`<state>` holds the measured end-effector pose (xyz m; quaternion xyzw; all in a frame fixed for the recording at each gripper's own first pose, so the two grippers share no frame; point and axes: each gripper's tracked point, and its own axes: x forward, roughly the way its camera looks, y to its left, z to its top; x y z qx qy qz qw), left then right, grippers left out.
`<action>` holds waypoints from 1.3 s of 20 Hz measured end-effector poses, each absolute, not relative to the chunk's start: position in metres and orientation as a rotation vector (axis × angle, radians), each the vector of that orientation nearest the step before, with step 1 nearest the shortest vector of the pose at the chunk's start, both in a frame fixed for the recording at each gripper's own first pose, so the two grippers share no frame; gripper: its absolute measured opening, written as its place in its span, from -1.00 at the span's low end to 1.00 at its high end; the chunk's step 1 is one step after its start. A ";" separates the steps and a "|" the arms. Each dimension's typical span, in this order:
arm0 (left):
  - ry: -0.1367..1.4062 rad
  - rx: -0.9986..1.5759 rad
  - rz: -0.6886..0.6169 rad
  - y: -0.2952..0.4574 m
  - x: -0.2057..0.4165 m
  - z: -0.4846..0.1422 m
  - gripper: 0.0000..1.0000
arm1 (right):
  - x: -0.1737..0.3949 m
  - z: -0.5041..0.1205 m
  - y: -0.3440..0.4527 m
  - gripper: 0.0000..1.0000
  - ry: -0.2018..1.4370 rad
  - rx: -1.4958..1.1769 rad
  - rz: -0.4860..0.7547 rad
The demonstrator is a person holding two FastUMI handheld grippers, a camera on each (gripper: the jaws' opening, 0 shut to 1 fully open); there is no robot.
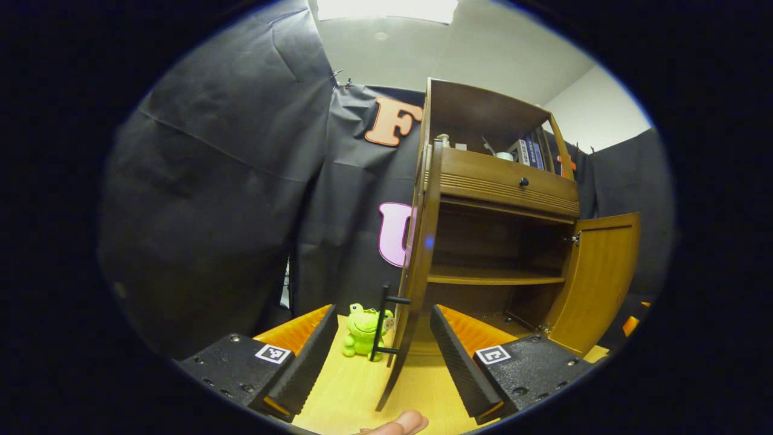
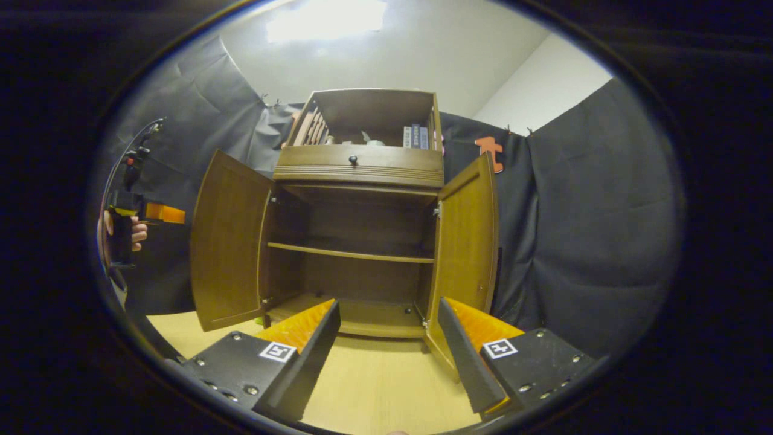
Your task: Open the right door of the double-door shoe cabinet with the right hand, and open the left door with the left hand.
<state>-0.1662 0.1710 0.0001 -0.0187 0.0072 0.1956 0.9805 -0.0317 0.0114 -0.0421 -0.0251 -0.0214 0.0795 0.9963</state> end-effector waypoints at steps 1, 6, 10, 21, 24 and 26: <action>0.020 -0.036 0.388 0.161 -0.162 -0.002 0.82 | -0.030 -0.042 0.008 0.93 -0.045 -0.050 0.148; 0.048 -0.027 0.329 0.105 -0.136 -0.016 0.83 | -0.023 -0.047 0.005 0.93 -0.040 -0.061 0.137; 0.020 -0.002 0.331 0.072 -0.121 -0.024 0.83 | -0.017 -0.053 0.006 0.94 -0.028 -0.047 0.140; 0.080 0.034 0.289 -0.021 -0.070 -0.084 0.84 | -0.012 -0.059 0.003 0.93 -0.023 -0.028 0.154; 0.080 0.050 0.273 -0.033 -0.061 -0.086 0.84 | -0.014 -0.057 0.000 0.93 -0.026 -0.016 0.155; 0.078 0.039 0.266 -0.038 -0.058 -0.086 0.84 | -0.015 -0.055 -0.003 0.93 -0.035 -0.013 0.152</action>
